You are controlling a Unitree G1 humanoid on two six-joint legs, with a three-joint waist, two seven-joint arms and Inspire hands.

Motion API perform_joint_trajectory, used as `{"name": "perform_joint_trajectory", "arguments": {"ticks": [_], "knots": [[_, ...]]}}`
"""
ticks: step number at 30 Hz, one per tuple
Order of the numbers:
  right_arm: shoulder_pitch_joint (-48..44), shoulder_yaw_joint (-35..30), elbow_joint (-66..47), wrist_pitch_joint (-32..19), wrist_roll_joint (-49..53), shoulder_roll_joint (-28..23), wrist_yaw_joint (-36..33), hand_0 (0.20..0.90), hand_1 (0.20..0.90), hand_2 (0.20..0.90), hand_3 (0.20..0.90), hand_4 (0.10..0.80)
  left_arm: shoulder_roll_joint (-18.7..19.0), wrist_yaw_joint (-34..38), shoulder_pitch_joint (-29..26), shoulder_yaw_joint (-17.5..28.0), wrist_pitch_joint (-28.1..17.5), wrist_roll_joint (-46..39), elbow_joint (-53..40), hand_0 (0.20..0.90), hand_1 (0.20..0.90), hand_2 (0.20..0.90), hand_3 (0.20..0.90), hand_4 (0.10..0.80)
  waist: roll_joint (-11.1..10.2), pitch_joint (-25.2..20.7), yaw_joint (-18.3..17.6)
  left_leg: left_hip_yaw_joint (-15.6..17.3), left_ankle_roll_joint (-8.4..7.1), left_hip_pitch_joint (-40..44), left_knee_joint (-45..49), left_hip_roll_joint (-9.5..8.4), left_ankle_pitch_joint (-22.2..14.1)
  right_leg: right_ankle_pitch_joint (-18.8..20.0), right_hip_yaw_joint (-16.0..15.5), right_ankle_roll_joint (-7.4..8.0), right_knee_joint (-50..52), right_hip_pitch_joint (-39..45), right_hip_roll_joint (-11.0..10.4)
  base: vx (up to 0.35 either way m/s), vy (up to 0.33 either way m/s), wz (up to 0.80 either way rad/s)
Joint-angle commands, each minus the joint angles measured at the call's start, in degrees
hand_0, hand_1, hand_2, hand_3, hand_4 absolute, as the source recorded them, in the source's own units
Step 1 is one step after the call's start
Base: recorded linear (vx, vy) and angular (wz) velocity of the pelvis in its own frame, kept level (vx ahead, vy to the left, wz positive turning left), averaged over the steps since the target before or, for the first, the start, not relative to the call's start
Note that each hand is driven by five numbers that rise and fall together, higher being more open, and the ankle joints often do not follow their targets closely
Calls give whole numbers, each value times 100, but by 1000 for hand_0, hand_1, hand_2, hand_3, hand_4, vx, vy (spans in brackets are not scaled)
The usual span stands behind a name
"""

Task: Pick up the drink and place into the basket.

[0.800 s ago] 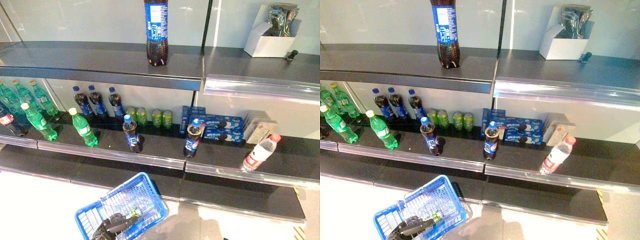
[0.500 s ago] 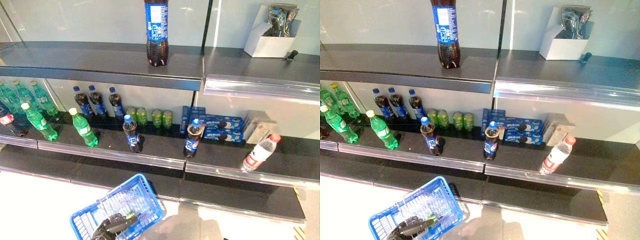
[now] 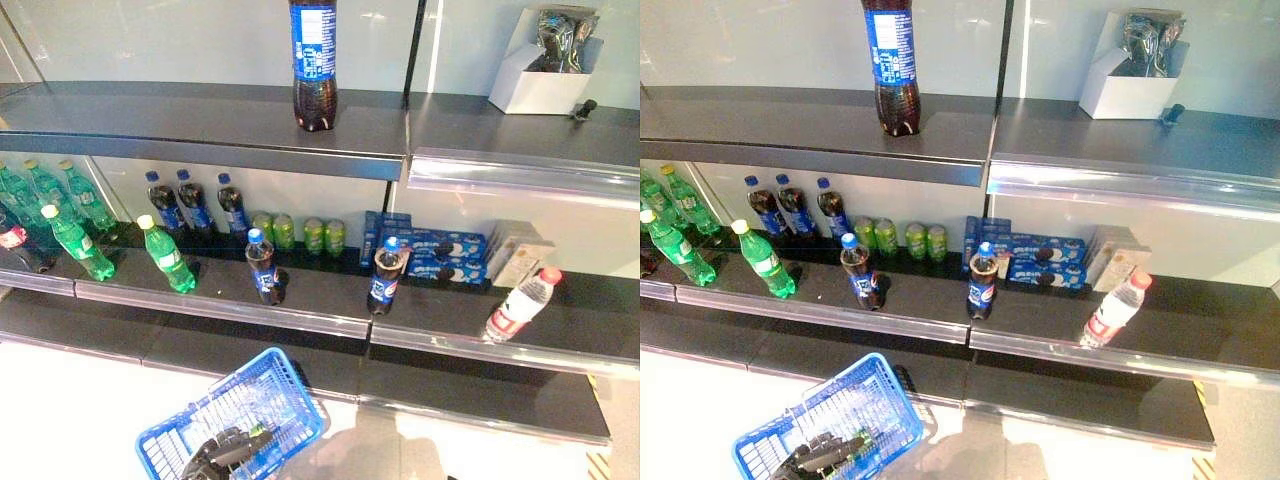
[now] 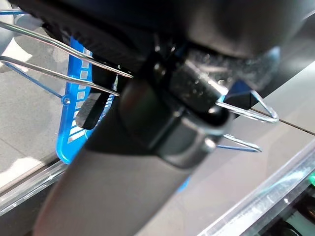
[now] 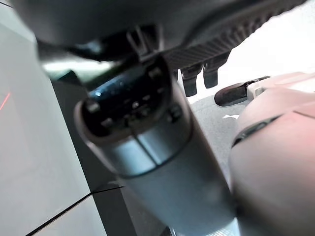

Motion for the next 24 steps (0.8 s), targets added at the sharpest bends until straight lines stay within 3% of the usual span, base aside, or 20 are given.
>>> {"name": "perform_joint_trajectory", "arguments": {"ticks": [1, 5, 8, 9, 12, 14, 16, 18, 24], "knots": [[-458, -88, 244, -393, 10, -3, -168, 900, 900, 900, 900, 800, -404, -672, -148, -406, -1, 78, 98, 300, 300, 300, 200, 100, 83, 249, 132, 162, 113, 324, 34, 225, -370, 552, -67, 7, 64, -266, -335, 0, 0, 0], [-435, 143, -148, -928, -494, -15, -662, 900, 900, 900, 900, 800, -372, -608, -164, -399, 72, 123, 6, 300, 300, 300, 200, 100, 37, 277, 120, 171, 105, 312, 34, 246, -358, 568, -39, 17, 79, -294, -335, -20, -26, 0], [-401, 560, -1552, -1149, -966, -180, -1385, 900, 900, 900, 900, 800, -259, -491, -148, -378, 269, 167, -313, 300, 300, 300, 200, 100, -45, 331, 89, 171, 112, 288, 34, 265, -334, 604, 8, 25, 78, -330, -328, -50, -71, -1], [-354, 713, -2559, -631, -1020, -329, -1633, 900, 900, 900, 900, 800, -219, -431, -99, -382, 333, 145, -474, 300, 300, 300, 200, 100, -72, 343, 65, 174, 120, 277, 34, 266, -333, 618, 31, 30, 70, -348, -322, -51, -63, -5], [-99, 776, -4906, -86, -1245, -758, -1998, 900, 900, 900, 900, 800, -166, -292, 154, -334, 398, 124, -903, 300, 300, 300, 200, 100, -150, 369, -28, 187, 141, 268, 34, 274, -342, 652, 79, 42, 40, -377, -304, -51, -66, -11], [-36, 654, -5638, -481, -1670, -999, -2164, 900, 900, 900, 900, 800, -161, -333, 266, -354, 279, 106, -893, 300, 300, 300, 200, 100, -169, 350, -77, 200, 155, 261, 34, 272, -361, 657, 121, 53, 15, -398, -291, -28, -34, -7], [-41, 507, -6306, -420, -1948, -1202, -2325, 900, 900, 900, 900, 800, -171, -364, 326, -332, 214, 118, -855, 300, 300, 300, 200, 100, -175, 322, -113, 233, 149, 270, 34, 280, -376, 647, 146, 65, 3, -405, -282, 0, 0, 0], [-114, 325, -6896, -517, -2868, -1491, -2853, 900, 900, 900, 900, 800, -187, -383, 344, -329, 169, 120, -795, 300, 300, 300, 200, 100, -172, 282, -151, 261, 140, 283, 34, 290, -406, 631, 187, 84, -9, -414, -277, 1, -2, -6], [-268, -629, -8568, -368, -3244, -2066, -3638, 900, 900, 900, 900, 800, -301, -475, 481, -115, 30, 60, -665, 300, 300, 300, 200, 100, -135, 188, -234, 384, 101, 297, 34, 349, -465, 589, 253, 122, -5, -484, -284, -3, 15, -13]]}}
